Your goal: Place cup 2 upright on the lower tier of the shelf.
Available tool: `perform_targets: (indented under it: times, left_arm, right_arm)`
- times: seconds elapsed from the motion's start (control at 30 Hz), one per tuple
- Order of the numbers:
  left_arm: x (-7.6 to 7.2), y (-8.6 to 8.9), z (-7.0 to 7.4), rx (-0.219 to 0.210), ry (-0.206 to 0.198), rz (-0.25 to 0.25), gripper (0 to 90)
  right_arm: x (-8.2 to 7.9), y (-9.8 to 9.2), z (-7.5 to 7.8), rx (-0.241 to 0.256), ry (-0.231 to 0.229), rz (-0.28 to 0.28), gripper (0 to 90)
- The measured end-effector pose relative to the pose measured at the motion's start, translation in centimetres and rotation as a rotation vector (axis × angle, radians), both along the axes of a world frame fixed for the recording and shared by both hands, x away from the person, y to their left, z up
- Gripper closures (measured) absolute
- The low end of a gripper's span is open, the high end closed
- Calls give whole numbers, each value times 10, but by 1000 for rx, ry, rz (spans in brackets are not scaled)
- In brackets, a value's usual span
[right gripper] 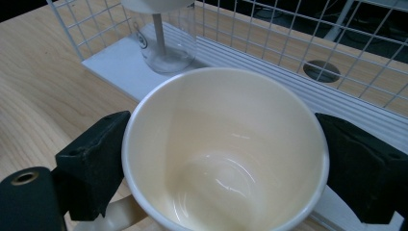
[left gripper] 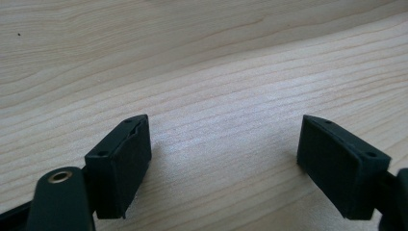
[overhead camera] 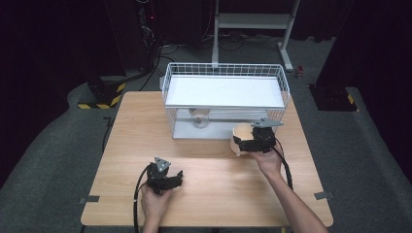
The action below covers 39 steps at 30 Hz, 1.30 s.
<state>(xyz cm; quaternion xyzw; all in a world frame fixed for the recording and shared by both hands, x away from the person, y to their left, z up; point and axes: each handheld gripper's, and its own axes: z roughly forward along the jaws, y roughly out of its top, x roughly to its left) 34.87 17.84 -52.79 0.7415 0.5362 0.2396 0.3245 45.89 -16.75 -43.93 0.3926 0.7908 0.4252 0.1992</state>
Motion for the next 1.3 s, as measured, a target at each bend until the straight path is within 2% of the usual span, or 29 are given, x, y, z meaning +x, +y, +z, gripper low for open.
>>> perform_targets:
  times: [0.47,0.9,1.17,1.3]
  left_arm:
    - [0,-1,0,-1,2,3,198]
    - [0,-1,0,-1,2,3,198]
    - [0,-1,0,0,1,9,195]
    - [0,0,0,-2,4,15,193]
  right_arm:
    - [13,4,3,1,-10,-27,99]
    - [26,5,-10,15,16,-64,99]
    - [30,4,-15,21,18,-83,99]
    - [32,6,-17,9,0,-74,99]
